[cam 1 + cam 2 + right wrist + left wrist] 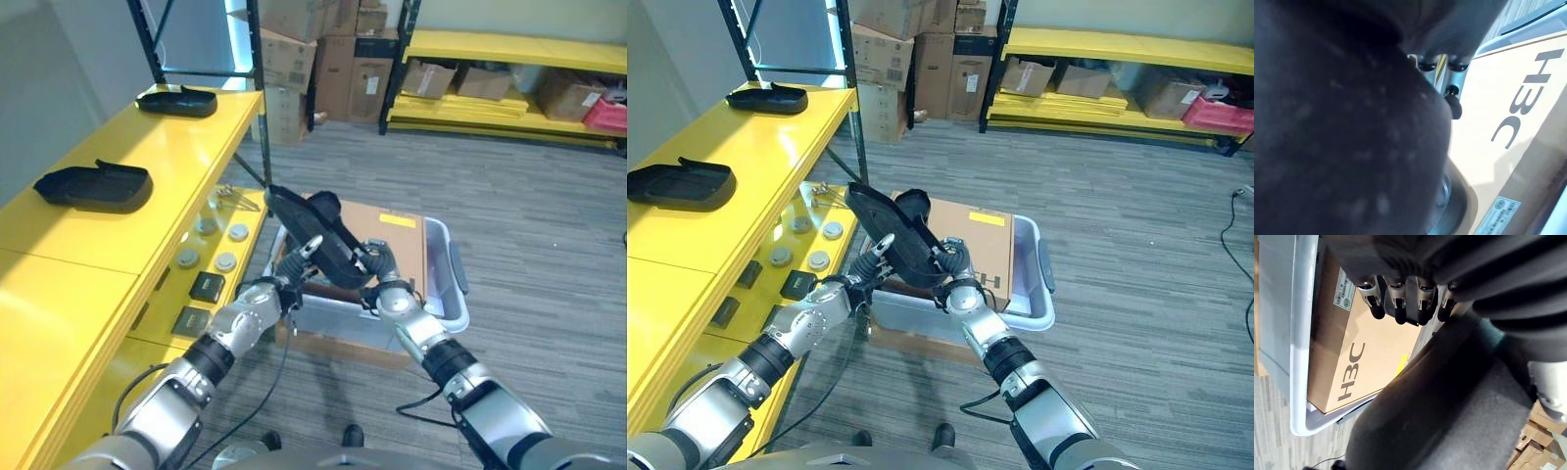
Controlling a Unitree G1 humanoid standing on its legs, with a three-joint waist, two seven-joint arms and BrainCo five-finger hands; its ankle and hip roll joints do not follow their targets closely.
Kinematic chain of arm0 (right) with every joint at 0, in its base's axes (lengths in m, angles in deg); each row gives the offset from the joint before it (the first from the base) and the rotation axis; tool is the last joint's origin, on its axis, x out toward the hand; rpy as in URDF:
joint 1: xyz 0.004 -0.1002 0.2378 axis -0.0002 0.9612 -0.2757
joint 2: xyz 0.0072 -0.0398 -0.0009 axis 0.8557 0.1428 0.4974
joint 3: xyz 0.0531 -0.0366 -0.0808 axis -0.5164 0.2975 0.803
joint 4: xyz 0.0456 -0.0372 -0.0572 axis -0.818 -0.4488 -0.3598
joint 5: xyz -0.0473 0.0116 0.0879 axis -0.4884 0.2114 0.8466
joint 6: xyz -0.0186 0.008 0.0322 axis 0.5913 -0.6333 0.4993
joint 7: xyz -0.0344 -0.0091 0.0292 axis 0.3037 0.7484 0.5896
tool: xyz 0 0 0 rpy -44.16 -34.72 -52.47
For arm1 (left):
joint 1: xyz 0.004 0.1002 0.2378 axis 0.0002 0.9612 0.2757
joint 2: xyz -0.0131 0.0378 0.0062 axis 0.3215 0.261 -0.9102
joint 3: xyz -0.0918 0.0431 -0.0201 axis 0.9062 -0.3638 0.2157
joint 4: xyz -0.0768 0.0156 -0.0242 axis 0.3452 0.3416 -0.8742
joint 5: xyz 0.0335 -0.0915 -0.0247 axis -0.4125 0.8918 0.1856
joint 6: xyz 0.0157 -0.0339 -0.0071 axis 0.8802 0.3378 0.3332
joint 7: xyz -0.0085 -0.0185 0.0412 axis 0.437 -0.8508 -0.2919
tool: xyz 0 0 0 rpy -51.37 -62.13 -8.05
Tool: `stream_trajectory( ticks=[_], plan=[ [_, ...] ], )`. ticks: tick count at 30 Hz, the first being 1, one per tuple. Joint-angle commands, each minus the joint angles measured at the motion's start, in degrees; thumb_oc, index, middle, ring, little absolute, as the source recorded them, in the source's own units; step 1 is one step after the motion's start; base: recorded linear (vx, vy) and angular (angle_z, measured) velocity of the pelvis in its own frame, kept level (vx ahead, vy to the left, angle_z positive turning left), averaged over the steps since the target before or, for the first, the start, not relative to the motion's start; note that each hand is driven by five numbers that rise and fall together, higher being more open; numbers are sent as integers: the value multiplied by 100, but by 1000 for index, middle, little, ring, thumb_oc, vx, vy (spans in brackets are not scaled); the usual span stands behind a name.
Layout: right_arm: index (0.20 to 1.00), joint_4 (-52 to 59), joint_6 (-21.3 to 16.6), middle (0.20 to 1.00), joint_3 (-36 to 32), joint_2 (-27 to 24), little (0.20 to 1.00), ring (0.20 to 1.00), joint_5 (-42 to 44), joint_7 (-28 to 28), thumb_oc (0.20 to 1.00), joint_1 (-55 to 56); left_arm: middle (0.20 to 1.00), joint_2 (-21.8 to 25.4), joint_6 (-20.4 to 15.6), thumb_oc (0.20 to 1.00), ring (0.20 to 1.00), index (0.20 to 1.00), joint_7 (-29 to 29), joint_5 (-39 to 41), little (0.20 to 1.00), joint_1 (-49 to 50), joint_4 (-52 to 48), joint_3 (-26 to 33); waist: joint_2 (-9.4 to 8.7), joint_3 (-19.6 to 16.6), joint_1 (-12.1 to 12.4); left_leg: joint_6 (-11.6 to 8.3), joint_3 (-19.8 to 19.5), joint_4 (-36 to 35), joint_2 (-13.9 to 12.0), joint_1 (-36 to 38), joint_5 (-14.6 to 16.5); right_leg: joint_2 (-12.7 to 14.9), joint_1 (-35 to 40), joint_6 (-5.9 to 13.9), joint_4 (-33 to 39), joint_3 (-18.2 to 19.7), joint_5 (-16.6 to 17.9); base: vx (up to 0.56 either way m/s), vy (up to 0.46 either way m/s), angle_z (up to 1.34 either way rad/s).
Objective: Move parts from the plastic box to the shelf.
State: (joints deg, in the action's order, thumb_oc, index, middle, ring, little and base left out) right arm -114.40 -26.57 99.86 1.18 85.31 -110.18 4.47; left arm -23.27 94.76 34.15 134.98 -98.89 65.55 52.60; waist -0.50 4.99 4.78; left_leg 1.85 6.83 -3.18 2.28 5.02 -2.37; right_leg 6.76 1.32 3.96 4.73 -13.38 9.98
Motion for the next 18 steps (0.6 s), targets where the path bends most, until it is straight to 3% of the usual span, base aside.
stream_trajectory(
  ticks=[1,3,7,11,13,18],
  plan=[
    [200,85,-164,200,347,362,200,200,-149,-26,200,-828,1000,-715,-1026,1000,1000,1000,81,269,1000,-558,433,-240,92,-390,165,-246,-268,-141,-236,-25,397,184,365,585,27,-18,-790,0,0,0],
    [200,121,-91,200,346,324,200,200,-114,-49,200,-802,1000,-618,-1441,1000,1000,1000,17,260,1000,-546,145,-41,94,-384,206,-259,-292,-139,-237,-25,390,192,381,582,27,-47,-792,0,0,0],
    [200,258,33,200,280,230,200,200,-56,-133,200,-750,1000,-209,-1711,1000,1000,1000,-160,162,1000,-591,-646,354,104,-356,323,-265,-367,-132,-230,-36,375,202,412,572,27,-123,-798,0,0,0],
    [200,300,4,200,186,128,200,200,-32,-119,200,-688,1000,37,-1819,1000,1000,1000,-175,17,1000,-589,-1087,564,106,-350,395,-269,-431,-148,-221,-42,356,206,427,560,27,-183,-806,-5,3,9],
    [200,292,-95,200,121,96,200,200,-60,-98,200,-595,1000,152,-1690,1000,1000,1000,-95,26,1000,-552,-1347,653,109,-346,428,-265,-474,-156,-212,-48,351,210,435,554,27,-211,-816,-7,10,10],
    [200,270,-204,200,93,109,200,200,-128,-35,200,-525,1000,86,-1671,1000,1000,1000,-45,-134,1000,-536,-1399,531,114,-340,415,-251,-499,-172,-199,-49,341,211,432,545,27,-218,-817,-3,7,4]
  ],
)
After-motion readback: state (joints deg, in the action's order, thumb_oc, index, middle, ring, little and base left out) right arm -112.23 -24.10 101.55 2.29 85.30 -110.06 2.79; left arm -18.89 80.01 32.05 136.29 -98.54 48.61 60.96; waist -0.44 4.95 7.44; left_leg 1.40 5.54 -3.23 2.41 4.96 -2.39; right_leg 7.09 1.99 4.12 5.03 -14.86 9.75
